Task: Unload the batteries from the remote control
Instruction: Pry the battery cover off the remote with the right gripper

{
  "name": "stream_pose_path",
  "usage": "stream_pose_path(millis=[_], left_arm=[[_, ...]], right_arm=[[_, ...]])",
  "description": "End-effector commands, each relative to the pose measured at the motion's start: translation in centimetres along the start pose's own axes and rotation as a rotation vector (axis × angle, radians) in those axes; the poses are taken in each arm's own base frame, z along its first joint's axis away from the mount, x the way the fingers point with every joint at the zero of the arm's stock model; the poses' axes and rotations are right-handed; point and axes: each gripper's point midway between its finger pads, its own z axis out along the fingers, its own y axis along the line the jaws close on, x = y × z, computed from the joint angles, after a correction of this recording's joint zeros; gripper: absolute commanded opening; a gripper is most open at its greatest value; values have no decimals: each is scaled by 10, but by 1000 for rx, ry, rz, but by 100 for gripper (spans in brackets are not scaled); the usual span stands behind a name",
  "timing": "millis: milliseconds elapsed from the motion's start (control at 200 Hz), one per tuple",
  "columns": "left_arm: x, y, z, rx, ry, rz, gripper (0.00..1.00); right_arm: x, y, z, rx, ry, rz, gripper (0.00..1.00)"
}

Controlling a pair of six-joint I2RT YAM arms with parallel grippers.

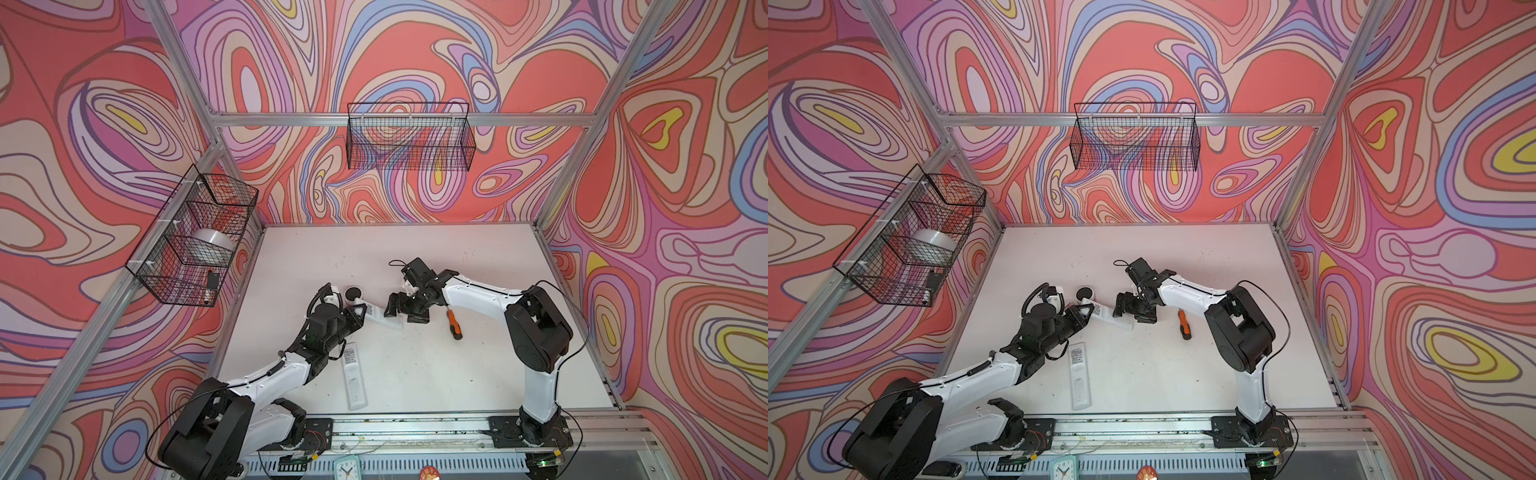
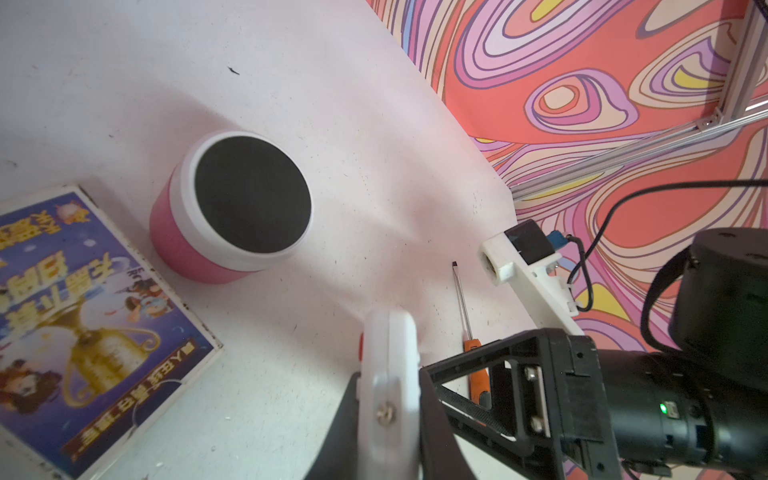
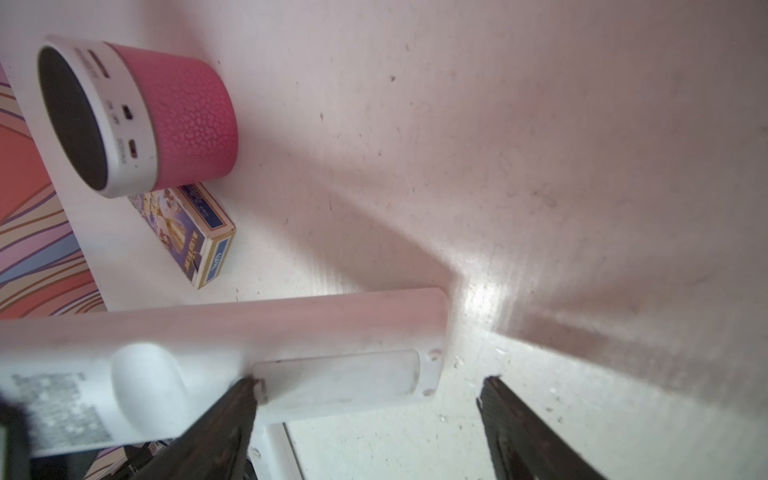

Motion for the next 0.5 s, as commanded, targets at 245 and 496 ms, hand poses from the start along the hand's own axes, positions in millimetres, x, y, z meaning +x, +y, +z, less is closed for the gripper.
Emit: stream_pose_path(millis=[245,496], left_arm=[[4,15,-8,-132,41,147,0],[3,14,-8,-136,46,162,0]], right_arm=[[10,-50,-53,266,-79,59,88],[10,-39,-76,162,-105,83,92]])
